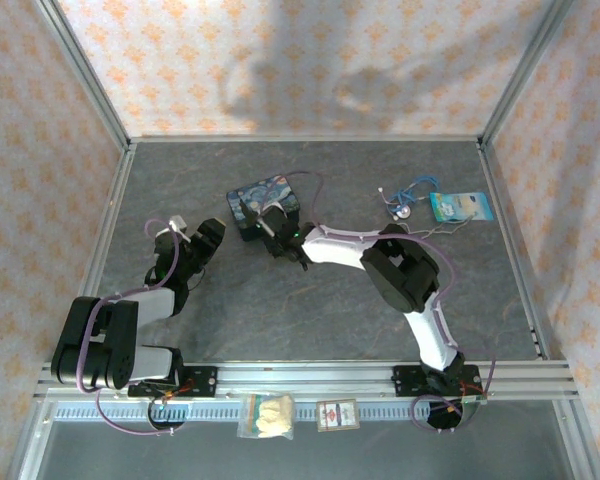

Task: Unlock a padlock with a key

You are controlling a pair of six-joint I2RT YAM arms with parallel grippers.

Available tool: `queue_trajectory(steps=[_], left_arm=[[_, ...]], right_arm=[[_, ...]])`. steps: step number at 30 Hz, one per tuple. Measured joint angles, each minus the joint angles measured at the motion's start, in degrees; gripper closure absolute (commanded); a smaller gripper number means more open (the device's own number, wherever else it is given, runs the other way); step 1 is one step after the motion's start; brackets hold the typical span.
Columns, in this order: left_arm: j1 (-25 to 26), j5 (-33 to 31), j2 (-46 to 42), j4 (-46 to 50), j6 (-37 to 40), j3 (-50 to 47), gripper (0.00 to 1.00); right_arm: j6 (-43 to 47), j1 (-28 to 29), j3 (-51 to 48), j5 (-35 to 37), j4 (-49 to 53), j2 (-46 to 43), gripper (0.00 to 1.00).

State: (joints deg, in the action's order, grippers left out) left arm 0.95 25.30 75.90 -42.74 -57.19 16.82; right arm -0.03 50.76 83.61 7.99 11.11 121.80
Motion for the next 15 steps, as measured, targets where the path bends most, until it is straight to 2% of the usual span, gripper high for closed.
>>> queue_trajectory(steps=[4,7,12,15], left_arm=[[0.0,0.0,0.0,0.0,0.0,0.0,0.29],[0.0,0.0,-0.1,0.0,0.0,0.0,0.28],[0.0,0.0,-0.5,0.0,0.0,0.0,0.28],[0.0,0.0,-0.6,0.0,0.0,0.0,0.28]], right_arm=[[2.3,0.4,-0.3,1.6,-0.7,1.0,0.57],[4.3,0.5,-0.8,2.9,-1.8,1.3,0.64],[8.3,0.6,-2.2,5.2,-5.8,1.2,0.91],[11.3,0.5,-3.6,5.4,-8.0,0.2,1.00]])
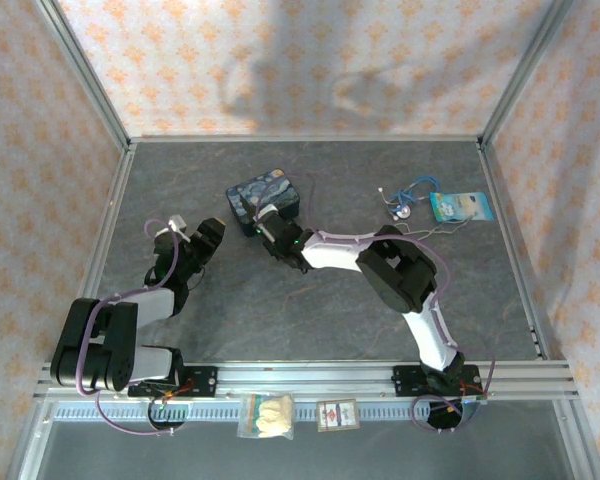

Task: Unlock a padlock with a key

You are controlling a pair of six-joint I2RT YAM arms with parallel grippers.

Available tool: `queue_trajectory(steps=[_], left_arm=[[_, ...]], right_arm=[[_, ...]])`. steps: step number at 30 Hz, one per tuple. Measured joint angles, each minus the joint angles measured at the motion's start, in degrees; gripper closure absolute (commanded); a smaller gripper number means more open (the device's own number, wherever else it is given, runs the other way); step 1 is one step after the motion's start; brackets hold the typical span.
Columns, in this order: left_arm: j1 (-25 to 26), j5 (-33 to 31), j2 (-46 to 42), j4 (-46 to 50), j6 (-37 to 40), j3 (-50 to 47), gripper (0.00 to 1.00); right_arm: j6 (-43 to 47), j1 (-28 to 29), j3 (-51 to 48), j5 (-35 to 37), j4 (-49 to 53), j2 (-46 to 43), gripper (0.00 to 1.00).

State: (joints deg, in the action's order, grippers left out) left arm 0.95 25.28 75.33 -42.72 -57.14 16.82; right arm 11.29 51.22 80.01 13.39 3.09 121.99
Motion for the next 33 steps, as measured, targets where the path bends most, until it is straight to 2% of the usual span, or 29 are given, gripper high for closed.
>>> queue_trajectory(steps=[5,17,26,33], left_arm=[[0.0,0.0,0.0,0.0,0.0,0.0,0.28],[-0.4,0.3,0.0,0.0,0.6,0.0,0.28],[-0.6,1.2,0.0,0.0,1.5,0.0,0.28],[-0.6,1.6,0.4,0.0,1.6,0.0,0.29]], right_arm=[[4.5,-1.1,-0.4,-3.4,-0.3,-0.6,1.00],[15.7,-7.1,-1.4,-20.9,0.7,-2.8,1.00],[18.5,-9.3,-2.5,-28.0,0.3,-3.6,1.00],[25.4,-9.3,-2.2,-30.0,1.0,-3.6,1.00]])
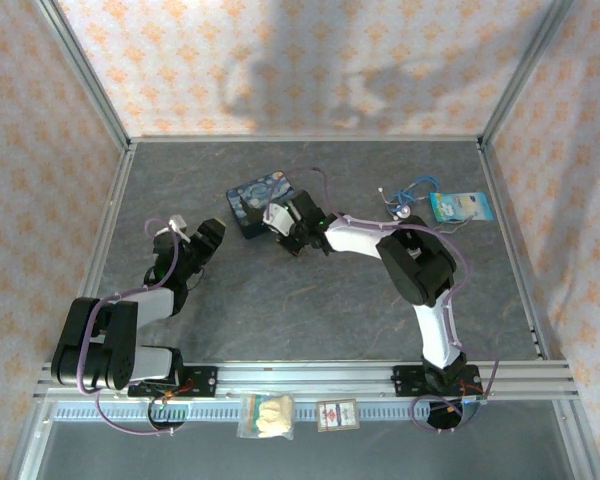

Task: Unlock a padlock with a key

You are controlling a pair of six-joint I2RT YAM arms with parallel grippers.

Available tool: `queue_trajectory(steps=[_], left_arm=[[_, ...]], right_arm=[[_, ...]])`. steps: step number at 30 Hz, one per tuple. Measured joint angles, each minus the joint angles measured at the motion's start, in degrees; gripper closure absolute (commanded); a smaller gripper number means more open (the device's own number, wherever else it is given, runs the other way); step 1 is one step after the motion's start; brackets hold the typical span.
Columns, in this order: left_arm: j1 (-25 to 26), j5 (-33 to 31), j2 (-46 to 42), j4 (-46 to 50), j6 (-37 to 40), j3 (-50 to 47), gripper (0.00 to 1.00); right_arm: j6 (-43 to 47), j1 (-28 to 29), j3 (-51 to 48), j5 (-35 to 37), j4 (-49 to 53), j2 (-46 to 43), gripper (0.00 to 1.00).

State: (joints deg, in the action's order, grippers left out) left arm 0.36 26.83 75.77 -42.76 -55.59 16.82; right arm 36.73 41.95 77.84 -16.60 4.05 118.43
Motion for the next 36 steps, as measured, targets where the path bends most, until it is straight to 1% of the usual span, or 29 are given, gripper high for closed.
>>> queue_trajectory(steps=[2,5,10,13,17,19,22,25,28,30,33,36], left_arm=[[0.0,0.2,0.0,0.0,0.0,0.0,0.29],[0.0,0.9,0.0,0.0,0.1,0.0,0.34],[0.0,3.6,0.1,-2.1,0.2,-0.3,0.46],[0.0,5.5,0.7,-4.9,-0.1,-1.3,0.54],[0.2,6.8,3.6,-9.1,-1.6,-2.6,0.59],[1.3,6.8,6.1,-12.4,-3.2,-3.2,0.63],[4.5,5.7,12.2,-19.9,-6.8,-3.4,0.68],[7.7,4.1,20.0,-29.4,-10.7,-3.3,0.68],[9.6,2.2,28.1,-38.4,-15.0,-2.7,0.68],[9.9,0.9,32.3,-41.9,-17.0,-2.3,0.68],[9.9,-1.0,37.2,-44.6,-19.8,-2.0,0.67],[10.2,-2.4,37.8,-46.1,-20.7,-2.0,0.66]], right_arm=[[2.4,0.0,1.3,-0.8,1.6,0.3,1.00],[5.5,-0.1,5.4,-2.9,4.7,2.2,1.00],[9.2,-1.0,14.5,-7.0,10.3,7.4,1.00],[11.1,-1.5,16.9,-8.2,12.3,8.9,1.00],[12.9,-1.6,17.1,-8.6,13.2,9.0,1.00],[13.1,-1.6,17.4,-9.1,13.6,9.0,1.00],[13.0,-1.5,17.6,-10.0,13.6,9.1,1.00],[12.9,-1.1,17.6,-10.5,13.6,9.3,1.00],[12.2,-0.5,17.6,-11.4,13.1,9.5,1.00],[11.5,0.0,17.6,-12.0,12.8,9.6,1.00],[10.6,0.6,17.6,-13.1,12.4,9.7,1.00],[10.2,1.0,17.6,-14.3,12.4,9.8,1.00]])
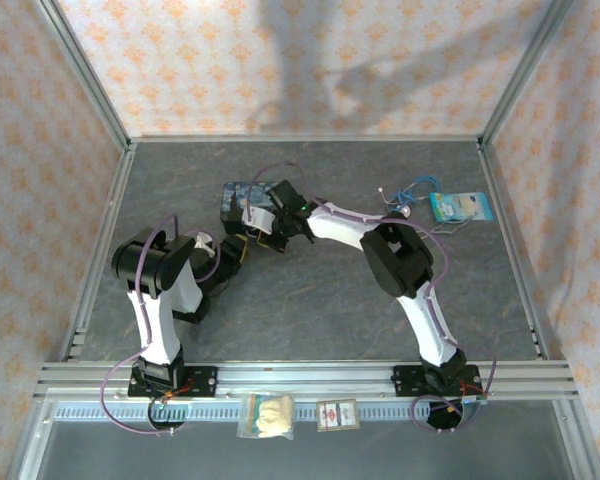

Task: Unlock a padlock with a key

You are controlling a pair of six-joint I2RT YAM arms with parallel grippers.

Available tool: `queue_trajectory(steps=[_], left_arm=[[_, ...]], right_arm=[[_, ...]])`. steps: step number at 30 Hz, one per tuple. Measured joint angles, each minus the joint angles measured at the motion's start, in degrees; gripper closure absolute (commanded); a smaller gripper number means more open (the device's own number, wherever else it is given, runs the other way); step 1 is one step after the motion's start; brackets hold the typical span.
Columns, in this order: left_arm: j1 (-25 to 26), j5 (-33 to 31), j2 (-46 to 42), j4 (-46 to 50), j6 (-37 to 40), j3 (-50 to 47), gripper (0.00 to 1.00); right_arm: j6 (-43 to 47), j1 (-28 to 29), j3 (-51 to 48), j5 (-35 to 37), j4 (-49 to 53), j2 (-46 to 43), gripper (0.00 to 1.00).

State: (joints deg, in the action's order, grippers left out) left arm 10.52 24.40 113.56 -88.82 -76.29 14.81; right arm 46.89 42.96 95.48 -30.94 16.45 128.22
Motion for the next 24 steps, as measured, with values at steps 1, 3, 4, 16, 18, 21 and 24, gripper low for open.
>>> queue_trajectory(steps=[1,3,4,16,18,21,24], left_arm=[[0.2,-0.3,0.1,-0.2,-0.1,0.0,0.66],[0.3,-1.0,0.1,-0.4,-0.2,0.0,0.64],[0.4,-1.1,0.1,-0.6,-0.2,0.0,0.63],[0.4,-1.4,0.6,-1.5,-0.2,0.5,0.62],[0.4,-1.8,0.6,-1.5,-0.1,1.3,0.64],[0.4,-2.4,0.6,-1.5,0.3,2.2,0.65],[0.4,-2.5,0.6,-1.5,1.1,2.4,0.64]], right_arm=[[-0.2,0.1,0.0,-0.5,0.0,0.0,1.00],[-0.6,0.2,0.0,-1.3,0.0,0.0,1.00],[-0.7,0.3,0.0,-1.6,0.0,0.0,1.00],[-1.3,0.9,1.0,-3.2,-0.3,1.0,1.00],[-1.3,0.9,1.1,-3.6,-0.3,1.1,1.00],[-1.3,0.9,1.1,-3.9,-0.3,1.1,1.00],[-1.2,0.9,1.2,-4.1,0.0,1.1,1.00]])
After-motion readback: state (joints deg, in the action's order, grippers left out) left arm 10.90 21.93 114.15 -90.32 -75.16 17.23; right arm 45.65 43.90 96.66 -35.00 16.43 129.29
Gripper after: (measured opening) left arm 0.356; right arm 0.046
